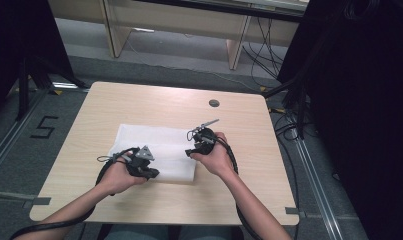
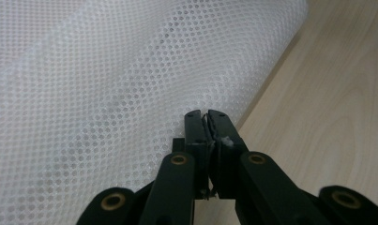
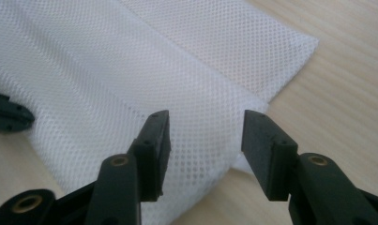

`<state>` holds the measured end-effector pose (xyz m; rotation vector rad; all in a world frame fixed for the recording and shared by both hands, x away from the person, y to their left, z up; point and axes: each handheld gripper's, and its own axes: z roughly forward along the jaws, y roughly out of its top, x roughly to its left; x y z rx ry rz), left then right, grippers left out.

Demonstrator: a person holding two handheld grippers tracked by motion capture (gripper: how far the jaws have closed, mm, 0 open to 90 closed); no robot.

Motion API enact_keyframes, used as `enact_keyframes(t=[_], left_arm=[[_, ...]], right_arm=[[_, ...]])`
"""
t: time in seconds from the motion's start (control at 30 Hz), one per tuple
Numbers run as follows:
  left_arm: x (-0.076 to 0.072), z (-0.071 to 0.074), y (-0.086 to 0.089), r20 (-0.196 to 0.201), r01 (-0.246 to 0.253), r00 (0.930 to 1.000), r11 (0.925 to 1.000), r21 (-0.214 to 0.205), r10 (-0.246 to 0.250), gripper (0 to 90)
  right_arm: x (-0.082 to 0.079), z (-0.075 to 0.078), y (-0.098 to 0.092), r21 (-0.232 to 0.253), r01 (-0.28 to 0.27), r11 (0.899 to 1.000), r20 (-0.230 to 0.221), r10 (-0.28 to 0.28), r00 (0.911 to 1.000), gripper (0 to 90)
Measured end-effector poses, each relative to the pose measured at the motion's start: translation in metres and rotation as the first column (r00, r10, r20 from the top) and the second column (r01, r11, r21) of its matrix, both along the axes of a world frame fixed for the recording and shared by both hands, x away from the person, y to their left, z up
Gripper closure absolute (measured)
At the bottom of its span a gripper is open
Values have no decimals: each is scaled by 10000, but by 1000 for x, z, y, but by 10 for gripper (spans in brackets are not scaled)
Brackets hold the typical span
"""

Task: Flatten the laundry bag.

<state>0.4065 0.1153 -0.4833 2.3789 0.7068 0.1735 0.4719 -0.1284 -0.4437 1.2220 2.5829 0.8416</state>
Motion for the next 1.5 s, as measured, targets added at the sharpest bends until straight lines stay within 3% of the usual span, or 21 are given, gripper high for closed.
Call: enact_keyframes(t=[0.03, 0.17, 0.27, 0.33, 0.5, 0.6, 0.67, 0.73, 0.83, 0.93, 0.97, 1.0, 1.07, 1.1, 1.2, 1.27, 1.3, 1.37, 1.5], left_arm=[[1, -1, -2, -18, -46, 10000, 10000, -14, 46, 864], [1, -6, -4, -184, -178, 9997, 9998, -44, 177, 863], [1, -7, -4, -198, -165, 9997, 9999, -38, 164, 864], [1, -8, -3, -192, -82, 9998, 9999, 94, 84, 866], [1, -10, -4, -133, -20, 9999, 9999, 136, 22, 867], [1, -10, -4, -143, 4, 9999, 9998, 220, -1, 868], [1, -11, -4, -117, 57, 9999, 9998, 190, -54, 868], [1, -11, -5, -308, -25, 9995, 9997, 233, 32, 870], [0, -12, -5, -145, 26, 9999, 9996, 280, -22, 876], [0, -12, -6, -195, -15, 9998, 9996, 266, 20, 877], [-1, -13, -7, -232, -242, 9994, 9997, 11, 242, 878], [0, -12, -6, -243, 15, 9997, 9996, 287, -8, 878], [0, -12, -6, -247, 17, 9997, 9996, 288, -10, 879], [-2, -14, -8, -264, -258, 9993, 9997, -38, 257, 879], [0, -13, -6, -245, 51, 9997, 9995, 327, -43, 880], [0, -13, -6, -240, 68, 9997, 9994, 342, -59, 880], [-2, -14, -8, -284, -248, 9993, 9997, 2, 247, 881], [-1, -13, -6, -310, -26, 9995, 9995, 319, 36, 881], [-2, -14, -7, -227, -59, 9997, 9997, 225, 64, 883]], right_arm=[[11, -5, 4, -269, -50, 9996, 191, 56, 9998, 484], [26, -17, 11, -524, -330, 9981, 84, 335, 9994, 431], [33, -26, 18, -930, -539, 9942, 235, 563, 9981, 419], [36, -30, 23, -955, -636, 9934, 154, 654, 9977, 420], [40, -39, 30, -1337, -1166, 9841, -223, 1146, 9932, 587], [38, -39, 33, -1505, -1419, 9784, -260, 1396, 9899, 712], [36, -40, 35, -1657, -1607, 9730, -257, 1586, 9870, 745], [35, -40, 35, -1677, -1739, 9704, -318, 1710, 9848, 826], [35, -40, 35, -1564, -1895, 9693, -521, 1835, 9816, 900], [33, -37, 36, -1567, -1831, 9705, -600, 1757, 9826, 897], [35, -35, 35, -1463, -1790, 9729, -520, 1731, 9835, 868], [37, -32, 33, -1457, -1693, 9747, -318, 1665, 9855, 812], [43, -27, 29, -1361, -1287, 9823, 97, 1312, 9913, 646], [46, -26, 27, -1345, -1114, 9846, 266, 1159, 9929, 583], [53, -28, 21, -1552, -899, 9838, 293, 955, 9950, 504], [54, -34, 20, -1626, -880, 9828, 7, 893, 9960, 507], [54, -37, 19, -1613, -903, 9828, -59, 906, 9959, 516], [53, -41, 20, -1662, -924, 9818, -106, 919, 9957, 545], [51, -38, 24, -1865, -1247, 9745, -173, 1236, 9922, 753]])
